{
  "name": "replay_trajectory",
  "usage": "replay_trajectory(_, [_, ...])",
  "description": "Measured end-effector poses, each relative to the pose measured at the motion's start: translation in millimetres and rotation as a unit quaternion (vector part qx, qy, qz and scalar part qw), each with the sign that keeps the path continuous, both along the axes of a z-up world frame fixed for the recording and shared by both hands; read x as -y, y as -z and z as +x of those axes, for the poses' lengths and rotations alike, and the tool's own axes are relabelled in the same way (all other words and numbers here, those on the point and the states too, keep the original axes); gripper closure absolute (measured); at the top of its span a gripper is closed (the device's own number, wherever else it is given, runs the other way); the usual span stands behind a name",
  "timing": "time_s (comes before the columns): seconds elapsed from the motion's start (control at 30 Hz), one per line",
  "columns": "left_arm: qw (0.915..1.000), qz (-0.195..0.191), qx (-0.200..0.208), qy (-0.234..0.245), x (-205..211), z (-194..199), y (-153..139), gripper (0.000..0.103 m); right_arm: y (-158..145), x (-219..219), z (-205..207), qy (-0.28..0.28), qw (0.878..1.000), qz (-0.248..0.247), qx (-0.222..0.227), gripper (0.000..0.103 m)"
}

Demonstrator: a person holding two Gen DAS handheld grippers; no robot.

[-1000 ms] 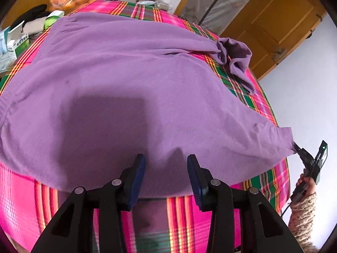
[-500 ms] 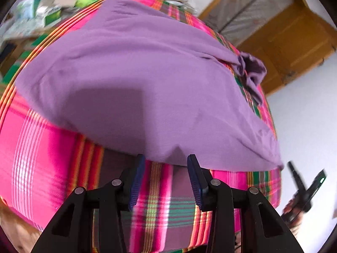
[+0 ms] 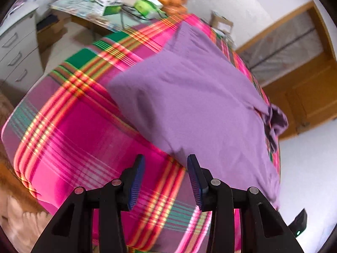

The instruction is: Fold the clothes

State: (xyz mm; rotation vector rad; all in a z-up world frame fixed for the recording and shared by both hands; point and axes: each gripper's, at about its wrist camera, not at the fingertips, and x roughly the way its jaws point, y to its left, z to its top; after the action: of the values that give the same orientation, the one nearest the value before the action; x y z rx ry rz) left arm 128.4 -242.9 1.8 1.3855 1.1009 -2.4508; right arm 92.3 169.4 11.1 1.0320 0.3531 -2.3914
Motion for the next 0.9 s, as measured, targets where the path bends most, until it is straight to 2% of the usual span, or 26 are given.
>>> replay_trajectory(0.2, [0.9998,0.016,-0.004,-0.011,10.6,-3.7,2.0,0.06,-1.9,16.0,0.3,-0.019,1.0,0.019,-0.013,0.055])
replay_trajectory(0.37, [0.9984,0.036,-0.007,-0.042,24.4,-4.1,3.6,0.06,-0.7,20.4,-8.8,-0.012,1.0,0.017,-0.008,0.055])
replay_trajectory(0.4, [0.9981,0.038,-0.007,-0.047,26.1,-4.1,3.7,0.06,-0.6,21.7,-9.1,-0.011,1.0,0.015,-0.006,0.058])
replay_trajectory(0.47, [0.9978,0.039,-0.007,-0.053,29.9,-5.4,3.7,0.06,-0.6,24.3,-7.7,-0.016,1.0,0.011,-0.005,0.072])
replay_trajectory(0.53, [0.9974,0.037,-0.008,-0.061,33.1,-7.0,3.5,0.06,-1.1,31.4,-4.8,-0.021,1.0,0.015,-0.009,0.09])
replay_trajectory(0.6, [0.9968,0.036,-0.011,-0.07,37.3,-8.4,3.5,0.06,-1.2,37.3,-2.9,-0.023,0.999,0.025,-0.014,0.097])
replay_trajectory(0.7, [0.9948,0.052,-0.018,-0.086,42.3,-10.6,6.8,0.061,-2.2,40.7,-4.4,-0.015,0.999,0.029,-0.013,0.1])
replay_trajectory(0.77, [0.9933,0.063,-0.022,-0.094,45.5,-10.7,8.6,0.065,-4.9,39.0,-5.1,-0.009,1.0,0.016,-0.005,0.1])
replay_trajectory(0.8, [0.9931,0.064,-0.023,-0.096,46.6,-10.0,8.8,0.072,-7.4,38.3,-3.9,-0.011,1.0,0.008,-0.001,0.101])
replay_trajectory(0.83, [0.9928,0.064,-0.025,-0.098,47.8,-9.4,8.9,0.085,-9.9,37.5,-2.7,-0.013,1.0,0.0,0.004,0.101])
replay_trajectory(0.9, [0.9923,0.065,-0.027,-0.102,50.2,-8.1,9.3,0.092,-15.9,37.7,0.9,-0.018,1.0,-0.014,0.011,0.101])
